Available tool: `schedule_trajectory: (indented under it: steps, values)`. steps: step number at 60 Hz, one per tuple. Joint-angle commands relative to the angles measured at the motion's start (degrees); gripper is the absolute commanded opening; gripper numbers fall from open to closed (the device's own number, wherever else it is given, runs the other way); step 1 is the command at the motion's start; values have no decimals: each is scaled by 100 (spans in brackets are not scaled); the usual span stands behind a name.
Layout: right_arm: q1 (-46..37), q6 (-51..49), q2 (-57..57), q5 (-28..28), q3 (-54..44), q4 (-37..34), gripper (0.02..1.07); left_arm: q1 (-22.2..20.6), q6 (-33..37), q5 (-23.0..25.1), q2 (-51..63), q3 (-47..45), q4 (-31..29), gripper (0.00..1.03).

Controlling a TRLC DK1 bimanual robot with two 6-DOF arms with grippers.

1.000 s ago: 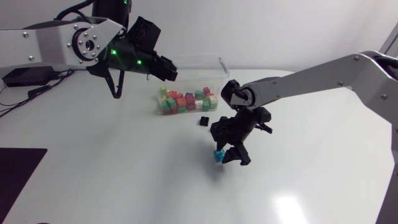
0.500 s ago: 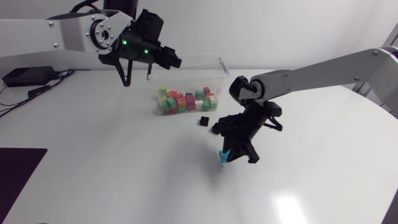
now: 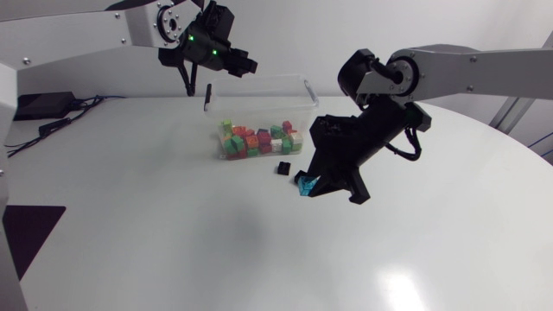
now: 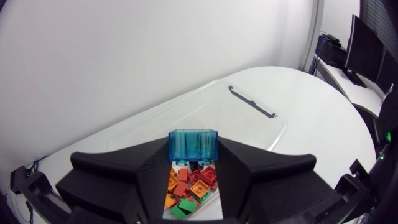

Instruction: Place the duplo bricks in the container

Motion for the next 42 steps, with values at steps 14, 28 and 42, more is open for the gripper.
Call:
schedule_trajectory:
  steps: [14,28,42]
  values:
    - [51,767,-158,-225,769,-20,24,156,-95,-116,836,1079,-595,98]
    - [42,1558,185,-225,1613,279,24,323,-86,-116,63,464,-789,98]
    - [86,2621,967,-164,2650,964,24,429,239,-81,-1625,-1364,-543,98]
